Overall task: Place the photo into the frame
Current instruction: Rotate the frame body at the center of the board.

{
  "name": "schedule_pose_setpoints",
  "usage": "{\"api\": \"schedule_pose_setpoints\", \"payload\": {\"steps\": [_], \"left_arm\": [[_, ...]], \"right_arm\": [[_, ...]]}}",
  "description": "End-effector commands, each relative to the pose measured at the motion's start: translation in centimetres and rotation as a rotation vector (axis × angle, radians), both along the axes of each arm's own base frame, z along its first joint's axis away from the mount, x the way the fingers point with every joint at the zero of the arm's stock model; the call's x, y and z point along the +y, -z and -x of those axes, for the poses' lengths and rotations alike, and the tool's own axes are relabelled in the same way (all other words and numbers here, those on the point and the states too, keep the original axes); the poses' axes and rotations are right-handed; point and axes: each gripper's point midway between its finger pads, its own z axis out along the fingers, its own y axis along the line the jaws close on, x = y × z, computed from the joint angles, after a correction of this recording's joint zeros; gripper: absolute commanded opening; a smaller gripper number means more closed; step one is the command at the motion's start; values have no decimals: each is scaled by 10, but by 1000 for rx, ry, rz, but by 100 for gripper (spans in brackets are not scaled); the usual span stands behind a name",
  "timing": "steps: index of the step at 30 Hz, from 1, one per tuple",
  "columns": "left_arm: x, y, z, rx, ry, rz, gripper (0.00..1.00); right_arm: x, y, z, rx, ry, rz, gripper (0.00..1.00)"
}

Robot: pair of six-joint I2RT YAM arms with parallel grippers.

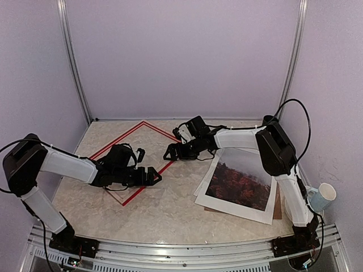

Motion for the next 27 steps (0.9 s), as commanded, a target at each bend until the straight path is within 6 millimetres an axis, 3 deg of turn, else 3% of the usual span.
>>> {"api": "schedule_pose_setpoints", "payload": {"steps": [1, 14, 27], "left_arm": [[-20, -4, 5, 20, 51, 38, 99], [-55, -11, 14, 25, 133, 81, 99], [-78, -17, 20, 23, 194, 121, 99]], "right_arm": [[6, 3, -3, 0, -23, -13, 99], [18, -7, -8, -12, -51, -62, 99], [33, -6, 1, 16, -107, -127, 99]]}}
